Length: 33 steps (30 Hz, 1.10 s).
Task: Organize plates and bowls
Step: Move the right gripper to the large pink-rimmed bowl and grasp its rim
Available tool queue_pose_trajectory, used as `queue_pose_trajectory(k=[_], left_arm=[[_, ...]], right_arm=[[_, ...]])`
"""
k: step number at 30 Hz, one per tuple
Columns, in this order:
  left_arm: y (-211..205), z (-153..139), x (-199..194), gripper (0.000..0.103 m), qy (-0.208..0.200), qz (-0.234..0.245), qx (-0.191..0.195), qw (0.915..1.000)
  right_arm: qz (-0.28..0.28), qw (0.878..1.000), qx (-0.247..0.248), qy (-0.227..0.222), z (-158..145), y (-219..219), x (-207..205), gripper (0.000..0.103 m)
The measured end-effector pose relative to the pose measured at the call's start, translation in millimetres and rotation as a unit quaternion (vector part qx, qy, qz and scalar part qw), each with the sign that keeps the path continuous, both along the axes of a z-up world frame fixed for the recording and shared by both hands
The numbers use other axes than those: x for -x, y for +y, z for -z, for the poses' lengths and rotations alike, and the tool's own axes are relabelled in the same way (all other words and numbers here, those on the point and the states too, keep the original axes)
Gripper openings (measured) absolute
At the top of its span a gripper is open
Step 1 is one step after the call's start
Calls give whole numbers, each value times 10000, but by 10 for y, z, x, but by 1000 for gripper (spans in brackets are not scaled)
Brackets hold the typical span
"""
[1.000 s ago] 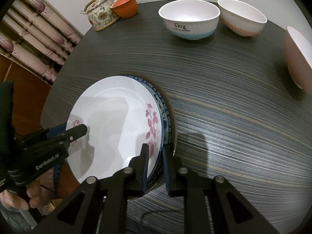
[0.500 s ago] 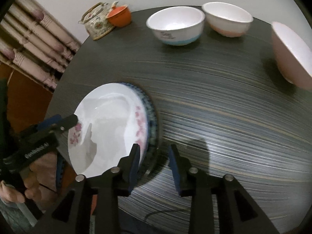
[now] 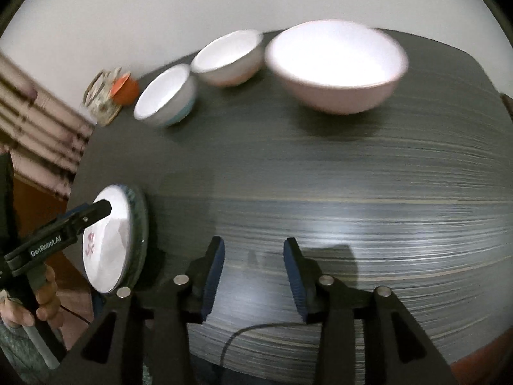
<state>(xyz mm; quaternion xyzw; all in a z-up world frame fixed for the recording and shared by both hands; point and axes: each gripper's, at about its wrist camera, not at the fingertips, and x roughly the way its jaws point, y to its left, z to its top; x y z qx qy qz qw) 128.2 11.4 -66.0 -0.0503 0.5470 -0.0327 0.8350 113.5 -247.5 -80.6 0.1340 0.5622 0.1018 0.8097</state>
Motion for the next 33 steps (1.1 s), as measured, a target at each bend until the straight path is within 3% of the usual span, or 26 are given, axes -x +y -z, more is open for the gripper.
queue_pose_trajectory(k=[8, 12, 20, 28, 33], left_arm=[[-643, -189, -399, 67, -40, 294, 315, 9991], [-890, -202, -709, 68, 179, 498, 765, 9957], [-1199, -155, -1282, 68, 453, 401, 1550, 9861], [-1384, 55, -1619, 66, 684, 199, 1573, 9850], [-1483, 248, -1713, 52, 926, 217, 1528, 9837]], right_arm=[[468, 9987, 29, -197, -195, -663, -289, 46], [594, 9978, -43, -288, -264, -892, -574, 48], [733, 9971, 151, -162, -229, -1094, -1211, 48], [893, 9960, 52, -15, -22, -1144, -1524, 48], [927, 9956, 18, 93, 132, -1095, -1615, 48]])
